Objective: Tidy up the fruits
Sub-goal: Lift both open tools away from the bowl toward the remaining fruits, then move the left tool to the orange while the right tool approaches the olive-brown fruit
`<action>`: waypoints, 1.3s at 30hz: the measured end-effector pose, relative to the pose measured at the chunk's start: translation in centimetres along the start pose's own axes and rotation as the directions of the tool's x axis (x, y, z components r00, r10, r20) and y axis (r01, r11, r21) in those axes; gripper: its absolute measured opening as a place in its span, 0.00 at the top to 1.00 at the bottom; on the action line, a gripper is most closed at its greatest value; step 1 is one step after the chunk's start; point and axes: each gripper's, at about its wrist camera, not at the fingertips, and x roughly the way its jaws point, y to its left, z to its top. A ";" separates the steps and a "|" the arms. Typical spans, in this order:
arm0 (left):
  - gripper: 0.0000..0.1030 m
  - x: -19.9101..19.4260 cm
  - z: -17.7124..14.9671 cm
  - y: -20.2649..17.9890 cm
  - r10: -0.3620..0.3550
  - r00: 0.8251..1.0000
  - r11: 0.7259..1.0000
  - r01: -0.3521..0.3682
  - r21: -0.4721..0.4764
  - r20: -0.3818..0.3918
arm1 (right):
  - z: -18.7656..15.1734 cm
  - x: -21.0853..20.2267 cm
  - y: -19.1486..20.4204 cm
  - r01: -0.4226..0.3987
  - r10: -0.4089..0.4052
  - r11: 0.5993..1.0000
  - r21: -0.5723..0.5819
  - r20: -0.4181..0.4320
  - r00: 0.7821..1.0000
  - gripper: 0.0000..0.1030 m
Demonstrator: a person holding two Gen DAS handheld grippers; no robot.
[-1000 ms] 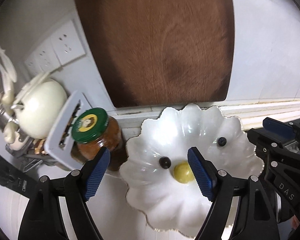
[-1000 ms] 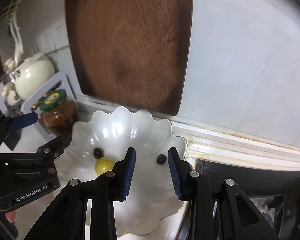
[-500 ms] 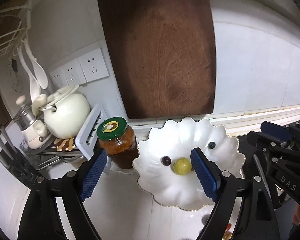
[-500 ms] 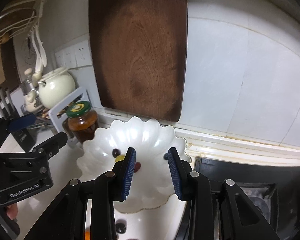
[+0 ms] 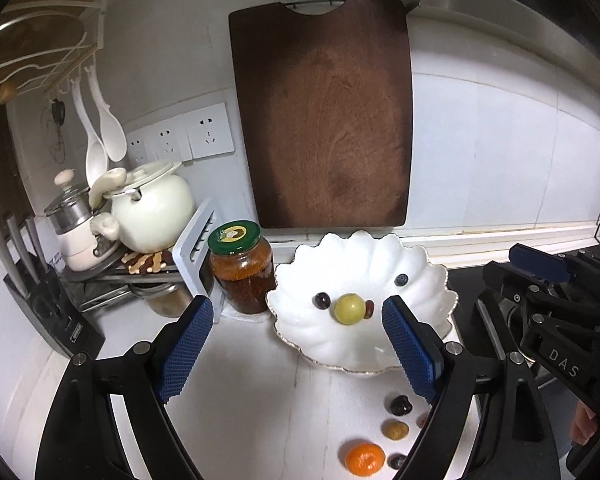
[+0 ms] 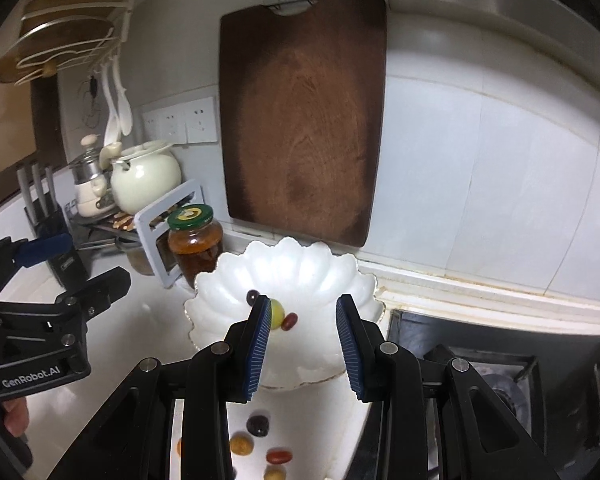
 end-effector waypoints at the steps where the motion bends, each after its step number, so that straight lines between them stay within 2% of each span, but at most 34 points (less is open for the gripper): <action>1: 0.16 -0.4 -0.2 0.0 -0.002 1.000 1.000 0.002 0.002 0.003 | -0.1 -0.4 0.2 -0.003 0.003 1.000 -0.003 0.005 1.000 0.66; 12: 0.14 -3.6 -2.5 0.0 -0.020 1.000 1.000 0.019 0.019 0.023 | -2.5 -3.1 1.2 -0.036 0.036 0.999 -0.020 0.002 0.999 0.66; 23: 0.14 -4.0 -5.4 -0.1 -0.065 0.997 0.998 0.065 -0.004 -0.032 | -4.8 -4.0 1.5 -0.030 0.030 0.999 -0.018 -0.022 0.999 0.66; 31: 0.14 -3.9 -8.1 -0.4 -0.062 0.995 0.998 0.062 0.009 -0.080 | -6.5 -4.0 1.4 -0.043 0.043 0.999 0.002 -0.044 0.998 0.66; 36: 0.14 -3.6 -9.8 -0.7 -0.084 0.989 0.996 0.086 0.013 -0.118 | -7.6 -3.9 1.5 -0.050 0.050 0.999 0.000 -0.052 0.997 0.66; 39: 0.14 -3.2 -10.8 -0.8 -0.105 0.984 0.994 0.107 0.005 -0.144 | -8.2 -3.8 1.5 -0.052 0.052 0.999 0.008 -0.066 0.996 0.57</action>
